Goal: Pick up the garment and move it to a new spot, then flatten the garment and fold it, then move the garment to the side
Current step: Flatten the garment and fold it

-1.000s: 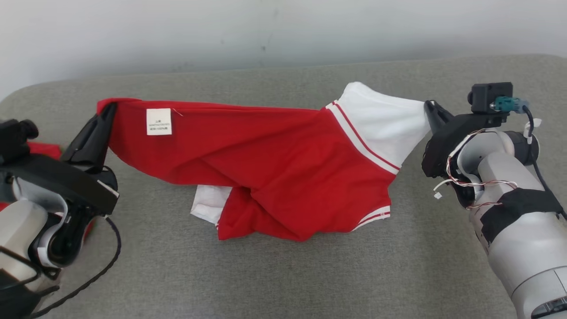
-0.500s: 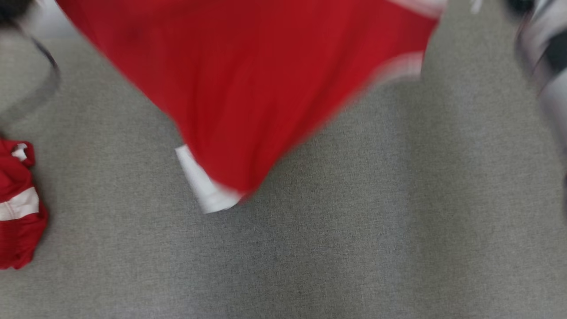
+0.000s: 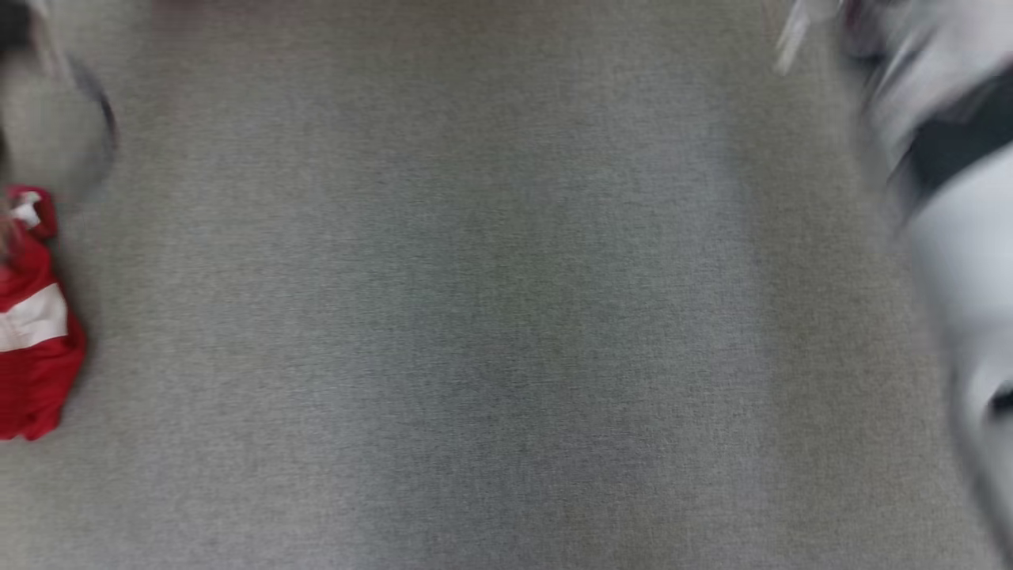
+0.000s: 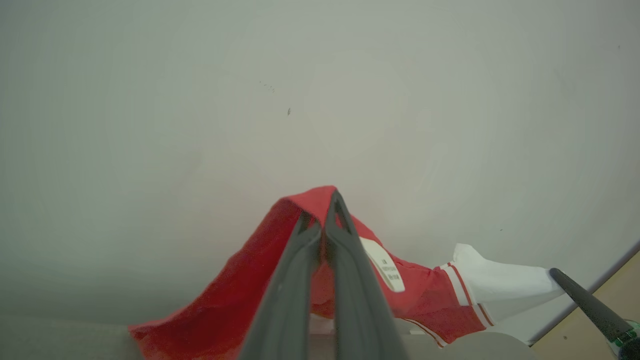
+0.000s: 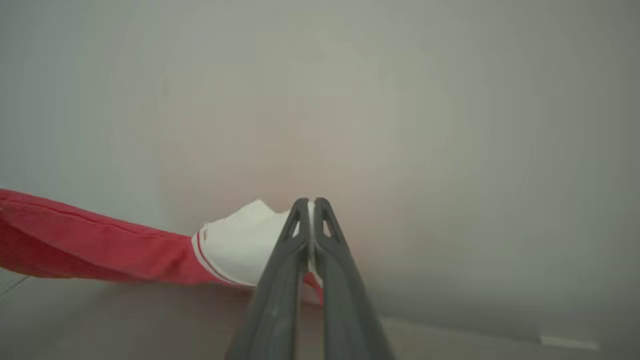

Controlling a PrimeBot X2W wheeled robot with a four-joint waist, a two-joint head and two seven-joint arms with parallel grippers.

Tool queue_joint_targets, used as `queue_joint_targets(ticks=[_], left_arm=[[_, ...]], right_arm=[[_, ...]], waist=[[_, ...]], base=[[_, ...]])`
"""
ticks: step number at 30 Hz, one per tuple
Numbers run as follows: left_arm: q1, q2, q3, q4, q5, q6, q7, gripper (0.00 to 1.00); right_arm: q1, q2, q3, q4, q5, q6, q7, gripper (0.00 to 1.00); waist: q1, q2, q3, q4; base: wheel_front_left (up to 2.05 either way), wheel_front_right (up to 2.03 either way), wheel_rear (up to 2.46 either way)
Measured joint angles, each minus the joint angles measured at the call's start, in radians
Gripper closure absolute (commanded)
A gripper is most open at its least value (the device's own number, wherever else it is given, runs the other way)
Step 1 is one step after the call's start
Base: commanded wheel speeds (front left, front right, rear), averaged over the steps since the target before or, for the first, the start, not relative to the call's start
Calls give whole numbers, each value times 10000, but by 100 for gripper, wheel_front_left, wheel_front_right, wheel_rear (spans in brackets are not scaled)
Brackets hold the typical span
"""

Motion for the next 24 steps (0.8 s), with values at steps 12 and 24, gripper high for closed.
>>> queue_joint_targets(ticks=[12, 24], left_arm=[[5052, -575, -219, 240, -947, -77, -447, 100], [7586, -744, -836, 500, -894, -163, -447, 100]], right_arm=[[6427, -1269, 1860, -2067, 1202, 0, -1323, 100], [9222, -2385, 1507, -2433, 1896, 0, -1630, 100]], waist=[[-7, -4, -1565, 101], [-8, -5, -3202, -28]], base=[[0, 0, 0], [0, 0, 0]])
